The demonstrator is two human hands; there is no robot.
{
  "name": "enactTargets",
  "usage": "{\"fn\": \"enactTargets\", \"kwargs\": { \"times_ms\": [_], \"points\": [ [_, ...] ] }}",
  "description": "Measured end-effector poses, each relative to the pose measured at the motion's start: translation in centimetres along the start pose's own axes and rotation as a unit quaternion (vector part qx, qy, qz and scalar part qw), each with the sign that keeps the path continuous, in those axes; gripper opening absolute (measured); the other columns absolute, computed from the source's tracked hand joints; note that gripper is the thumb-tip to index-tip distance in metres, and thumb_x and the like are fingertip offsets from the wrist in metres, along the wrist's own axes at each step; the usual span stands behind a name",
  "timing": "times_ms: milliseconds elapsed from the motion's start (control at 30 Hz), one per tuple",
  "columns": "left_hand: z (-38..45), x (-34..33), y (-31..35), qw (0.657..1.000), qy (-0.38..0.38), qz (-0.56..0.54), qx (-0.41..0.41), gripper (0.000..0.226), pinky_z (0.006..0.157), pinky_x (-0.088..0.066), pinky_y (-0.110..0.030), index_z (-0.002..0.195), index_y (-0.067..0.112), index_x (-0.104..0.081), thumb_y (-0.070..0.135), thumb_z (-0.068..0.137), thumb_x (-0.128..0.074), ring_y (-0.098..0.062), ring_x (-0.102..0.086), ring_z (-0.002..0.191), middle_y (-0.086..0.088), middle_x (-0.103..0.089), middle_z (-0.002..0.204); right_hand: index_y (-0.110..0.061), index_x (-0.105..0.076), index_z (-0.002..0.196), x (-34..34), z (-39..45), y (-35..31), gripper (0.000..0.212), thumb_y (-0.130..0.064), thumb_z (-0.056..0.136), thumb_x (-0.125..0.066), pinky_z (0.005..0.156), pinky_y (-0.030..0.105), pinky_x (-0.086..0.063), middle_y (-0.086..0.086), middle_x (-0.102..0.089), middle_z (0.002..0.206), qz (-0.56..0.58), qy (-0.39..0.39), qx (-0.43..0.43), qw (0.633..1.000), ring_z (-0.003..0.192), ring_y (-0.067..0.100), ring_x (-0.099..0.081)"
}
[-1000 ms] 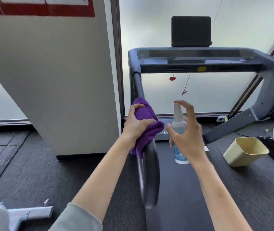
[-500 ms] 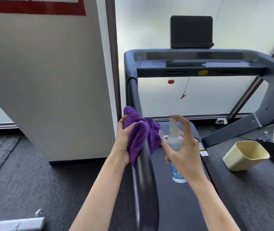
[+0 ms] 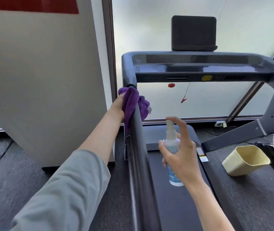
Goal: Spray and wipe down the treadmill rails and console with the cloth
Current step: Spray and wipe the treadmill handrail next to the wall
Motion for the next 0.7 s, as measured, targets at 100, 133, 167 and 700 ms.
{"fn": "enactTargets", "kwargs": {
  "times_ms": [100, 133, 167, 700],
  "points": [
    [0.3, 0.0, -0.3, 0.999, -0.025, -0.028, 0.001, 0.035, 0.051, -0.058, -0.034, 0.073, 0.002, -0.07, 0.033, 0.089, -0.065, -0.025, -0.067, 0.053, -0.013, -0.07, 0.067, -0.057, -0.044, 0.117, 0.0, -0.3, -0.9, 0.068, 0.0, 0.086, -0.065, 0.041, 0.044, -0.052, 0.022, -0.055, 0.065, 0.0, -0.006, 0.003, 1.0, 0.044, 0.035, -0.052],
    [0.1, 0.0, -0.4, 0.999, -0.038, -0.012, -0.014, 0.036, 0.054, -0.058, -0.032, 0.074, 0.003, -0.073, 0.035, 0.089, -0.065, -0.024, -0.069, 0.057, -0.013, -0.071, 0.071, -0.058, -0.043, 0.117, -0.1, -0.5, -1.1, 0.069, 0.0, 0.086, -0.065, 0.041, 0.042, -0.053, 0.02, -0.055, 0.065, -0.001, -0.006, 0.006, 1.0, 0.044, 0.034, -0.052],
    [-0.3, 0.2, -0.7, 0.998, -0.05, 0.002, -0.026, 0.038, 0.056, -0.058, -0.03, 0.071, 0.004, -0.076, 0.036, 0.089, -0.065, -0.023, -0.07, 0.059, -0.012, -0.073, 0.073, -0.058, -0.043, 0.118, 0.0, -0.7, -1.3, 0.07, 0.0, 0.086, -0.065, 0.041, 0.041, -0.053, 0.019, -0.056, 0.065, -0.003, -0.005, 0.008, 1.0, 0.044, 0.033, -0.053],
    [-10.1, 3.1, -8.2, 0.998, -0.004, 0.009, -0.06, 0.075, 0.061, -0.057, -0.03, 0.132, 0.027, -0.038, 0.029, 0.072, -0.082, -0.019, -0.07, 0.069, -0.01, -0.067, 0.102, -0.047, -0.045, 0.12, 0.4, -3.5, -3.4, 0.066, 0.004, 0.086, -0.068, 0.04, 0.025, -0.049, 0.009, -0.057, 0.063, 0.019, 0.029, 0.026, 0.999, 0.038, 0.02, -0.057]
  ]
}}
Point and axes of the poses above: each hand's wrist, its own z-axis towards the middle knuckle, its own x-axis out of the back of the hand, y = z × x, the point moved 6 cm from there along z, towards the middle knuckle
